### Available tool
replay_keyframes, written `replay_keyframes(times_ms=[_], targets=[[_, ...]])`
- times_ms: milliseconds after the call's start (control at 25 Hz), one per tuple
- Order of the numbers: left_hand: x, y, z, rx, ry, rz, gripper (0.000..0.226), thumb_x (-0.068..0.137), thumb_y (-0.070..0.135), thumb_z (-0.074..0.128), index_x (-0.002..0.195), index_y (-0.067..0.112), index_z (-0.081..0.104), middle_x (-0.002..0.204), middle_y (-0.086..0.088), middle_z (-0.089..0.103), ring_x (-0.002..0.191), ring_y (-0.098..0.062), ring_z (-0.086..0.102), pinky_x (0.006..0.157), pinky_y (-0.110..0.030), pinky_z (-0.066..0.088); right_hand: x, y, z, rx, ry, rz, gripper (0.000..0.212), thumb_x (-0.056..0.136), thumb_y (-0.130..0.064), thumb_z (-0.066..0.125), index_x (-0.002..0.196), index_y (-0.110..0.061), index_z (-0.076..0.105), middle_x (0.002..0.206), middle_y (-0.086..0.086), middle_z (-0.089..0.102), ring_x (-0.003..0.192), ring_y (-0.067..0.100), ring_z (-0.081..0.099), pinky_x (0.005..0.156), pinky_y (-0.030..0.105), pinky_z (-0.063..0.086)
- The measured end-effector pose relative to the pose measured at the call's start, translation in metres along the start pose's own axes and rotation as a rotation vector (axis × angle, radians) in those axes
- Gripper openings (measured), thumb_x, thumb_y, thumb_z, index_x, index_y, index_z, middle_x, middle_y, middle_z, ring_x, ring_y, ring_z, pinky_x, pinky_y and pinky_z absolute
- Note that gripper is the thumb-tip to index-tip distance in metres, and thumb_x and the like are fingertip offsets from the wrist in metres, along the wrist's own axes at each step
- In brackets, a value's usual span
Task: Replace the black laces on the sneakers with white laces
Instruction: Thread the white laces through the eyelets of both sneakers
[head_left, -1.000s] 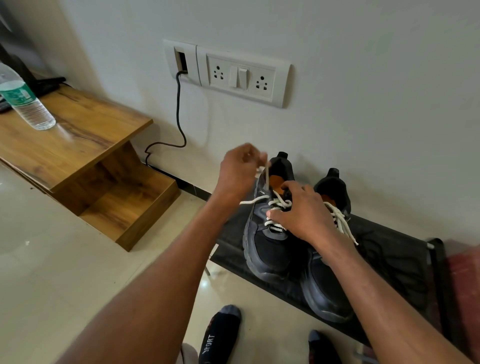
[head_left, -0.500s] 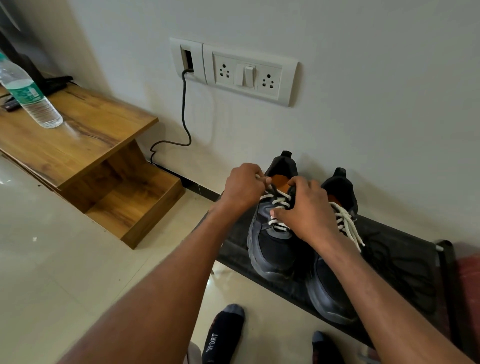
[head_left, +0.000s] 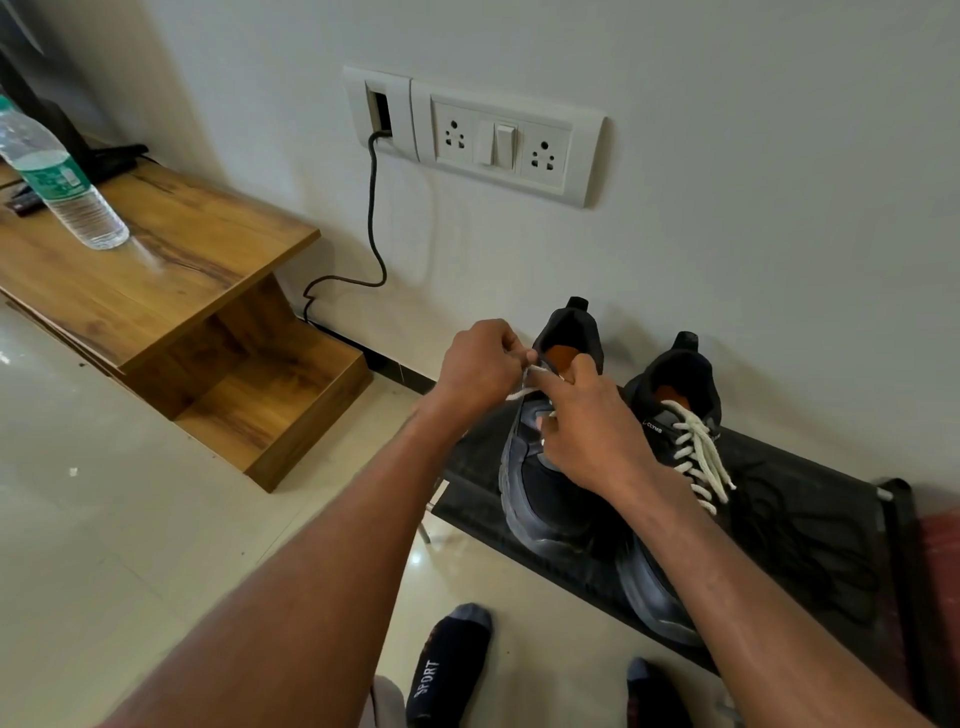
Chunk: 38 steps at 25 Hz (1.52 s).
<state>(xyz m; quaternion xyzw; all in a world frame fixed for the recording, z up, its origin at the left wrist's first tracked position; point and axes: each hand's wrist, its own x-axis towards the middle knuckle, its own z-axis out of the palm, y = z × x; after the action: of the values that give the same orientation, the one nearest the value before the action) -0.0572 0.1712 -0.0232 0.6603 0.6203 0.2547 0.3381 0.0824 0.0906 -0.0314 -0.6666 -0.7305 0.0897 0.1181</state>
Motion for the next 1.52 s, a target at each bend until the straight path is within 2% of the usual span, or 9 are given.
replay_keyframes(times_ms=[240,440,640,760,1000,1120,1280,1400,1520], targets=[[0.002,-0.013,-0.005,0.130,-0.005,0.026,0.030,0.091,0.047,0.076,0.079,0.022,0.065,0.073,0.005,0.064,0.072,-0.018,0.062,0.067,-0.038,0.051,0.002,-0.009,-0.011,0.117,0.133,0.088,0.015,0.097,-0.036,0.072,0.096,-0.023,0.063,0.094,-0.005,0.050,0.080,0.016,0.055,0.068,0.031,0.047],[-0.001,-0.016,-0.007,0.257,-0.041,-0.037,0.043,0.093,0.060,0.068,0.078,0.019,0.065,0.073,0.000,0.065,0.072,-0.022,0.064,0.083,-0.049,0.055,0.000,-0.010,-0.016,0.164,0.100,0.076,0.032,0.089,-0.005,0.076,0.109,-0.023,0.059,0.097,-0.002,0.060,0.082,0.018,0.061,0.073,0.032,0.055],[-0.007,0.007,-0.004,0.297,0.087,0.052,0.023,0.099,0.050,0.063,0.096,0.026,0.065,0.100,0.007,0.064,0.092,-0.015,0.058,0.102,-0.051,0.039,0.007,-0.004,-0.033,0.788,0.137,0.446,0.029,0.084,0.000,0.066,0.105,-0.021,0.068,0.086,-0.002,0.067,0.073,0.012,0.065,0.065,0.027,0.050],[-0.008,0.025,-0.001,-0.128,0.060,0.146,0.015,0.101,0.041,0.060,0.107,0.029,0.067,0.095,0.012,0.073,0.087,-0.005,0.066,0.091,-0.041,0.051,0.007,0.001,-0.048,1.232,0.126,0.625,0.025,0.087,0.001,0.058,0.102,-0.016,0.069,0.081,0.005,0.063,0.061,0.012,0.055,0.056,0.028,0.044],[-0.023,0.039,0.024,-0.135,-0.242,0.260,0.055,0.090,0.067,0.047,0.131,0.034,0.063,0.104,0.014,0.077,0.109,-0.007,0.070,0.112,-0.051,0.044,-0.011,0.044,-0.069,0.089,0.171,0.227,0.015,0.099,-0.036,0.065,0.101,-0.022,0.071,0.103,0.003,0.061,0.083,0.023,0.061,0.071,0.031,0.046],[-0.026,0.037,0.019,-0.120,-0.334,0.241,0.049,0.087,0.066,0.057,0.120,0.033,0.071,0.098,0.011,0.078,0.101,-0.010,0.072,0.106,-0.047,0.051,-0.017,0.056,-0.069,0.276,0.135,0.309,0.022,0.099,-0.036,0.065,0.090,-0.021,0.078,0.077,-0.001,0.071,0.075,0.022,0.069,0.069,0.033,0.053],[-0.019,0.026,0.002,-0.155,-0.167,0.114,0.020,0.091,0.037,0.078,0.077,0.023,0.076,0.073,-0.001,0.073,0.066,-0.014,0.060,0.065,-0.031,0.049,-0.008,0.057,-0.083,1.063,0.351,0.481,0.011,0.094,-0.015,0.072,0.089,-0.012,0.080,0.068,-0.001,0.065,0.054,0.010,0.048,0.051,0.024,0.040],[-0.012,0.007,-0.010,0.093,-0.064,-0.024,0.017,0.089,0.035,0.081,0.081,0.021,0.074,0.077,0.005,0.068,0.075,-0.014,0.058,0.080,-0.037,0.050,-0.006,0.054,-0.082,1.150,0.364,0.466,0.019,0.094,-0.003,0.067,0.095,-0.016,0.081,0.082,0.005,0.074,0.056,0.008,0.049,0.050,0.020,0.042],[-0.013,0.010,-0.010,0.086,-0.050,0.114,0.033,0.091,0.039,0.078,0.119,0.022,0.071,0.117,0.004,0.070,0.112,-0.016,0.062,0.105,-0.045,0.048,-0.002,0.042,-0.068,0.906,0.243,0.348,0.019,0.096,-0.006,0.070,0.094,-0.023,0.078,0.084,0.002,0.079,0.061,0.005,0.061,0.061,0.022,0.049]])
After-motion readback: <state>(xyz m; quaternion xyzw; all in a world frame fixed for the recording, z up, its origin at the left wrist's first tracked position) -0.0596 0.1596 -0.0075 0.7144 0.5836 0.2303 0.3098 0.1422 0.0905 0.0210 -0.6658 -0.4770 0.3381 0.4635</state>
